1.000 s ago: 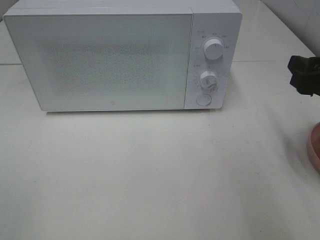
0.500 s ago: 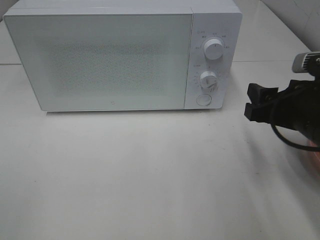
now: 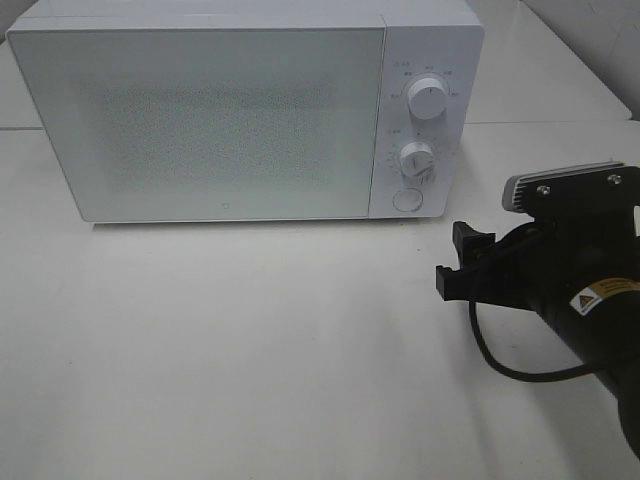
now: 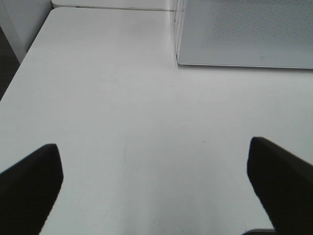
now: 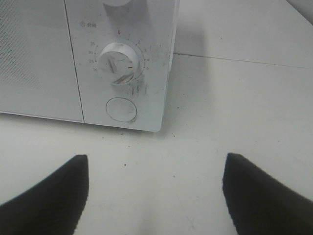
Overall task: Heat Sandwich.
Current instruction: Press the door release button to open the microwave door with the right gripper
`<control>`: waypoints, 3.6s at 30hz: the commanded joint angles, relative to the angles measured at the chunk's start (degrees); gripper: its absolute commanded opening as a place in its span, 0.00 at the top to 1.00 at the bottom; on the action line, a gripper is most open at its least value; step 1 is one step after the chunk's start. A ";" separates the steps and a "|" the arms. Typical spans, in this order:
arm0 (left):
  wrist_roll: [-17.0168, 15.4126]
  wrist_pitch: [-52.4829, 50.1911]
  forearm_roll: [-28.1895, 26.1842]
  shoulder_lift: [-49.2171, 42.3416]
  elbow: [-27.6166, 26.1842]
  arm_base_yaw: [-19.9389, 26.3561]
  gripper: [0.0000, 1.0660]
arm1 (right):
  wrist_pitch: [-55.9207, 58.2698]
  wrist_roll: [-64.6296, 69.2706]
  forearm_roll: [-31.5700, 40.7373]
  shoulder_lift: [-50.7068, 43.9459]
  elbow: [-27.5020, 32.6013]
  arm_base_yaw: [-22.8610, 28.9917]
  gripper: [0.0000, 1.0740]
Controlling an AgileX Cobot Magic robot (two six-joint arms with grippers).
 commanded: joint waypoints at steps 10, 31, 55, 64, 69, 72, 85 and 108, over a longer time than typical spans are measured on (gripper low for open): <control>-0.34 -0.57 -0.23 -1.49 0.00 0.00 0.08 | -1.09 -0.97 2.58 3.15 -2.58 2.64 0.31; -0.34 -0.57 -0.23 -1.49 0.00 0.00 0.08 | -1.49 53.29 2.58 3.15 -2.58 2.64 0.31; -0.34 -0.57 -0.23 -1.49 0.00 0.00 0.08 | -1.26 89.95 2.75 3.15 -2.58 2.64 0.36; -0.34 -0.57 -0.23 -1.49 0.00 0.00 0.08 | -0.86 90.18 2.52 3.15 -2.58 2.64 0.92; -0.34 -0.57 -0.23 -1.49 0.00 0.00 0.08 | 0.29 90.64 2.35 3.15 -2.58 2.64 1.00; -0.34 -0.57 -0.23 -1.49 0.00 0.00 0.08 | 0.29 91.27 2.35 3.15 -2.58 2.64 1.00; -0.34 -0.57 -0.23 -1.49 0.00 0.00 0.08 | 4.93 91.39 2.23 4.93 -7.68 2.46 1.00; -0.34 -0.57 -0.23 -1.49 0.00 0.00 0.08 | 11.40 91.85 -5.39 14.84 -19.19 -4.76 1.00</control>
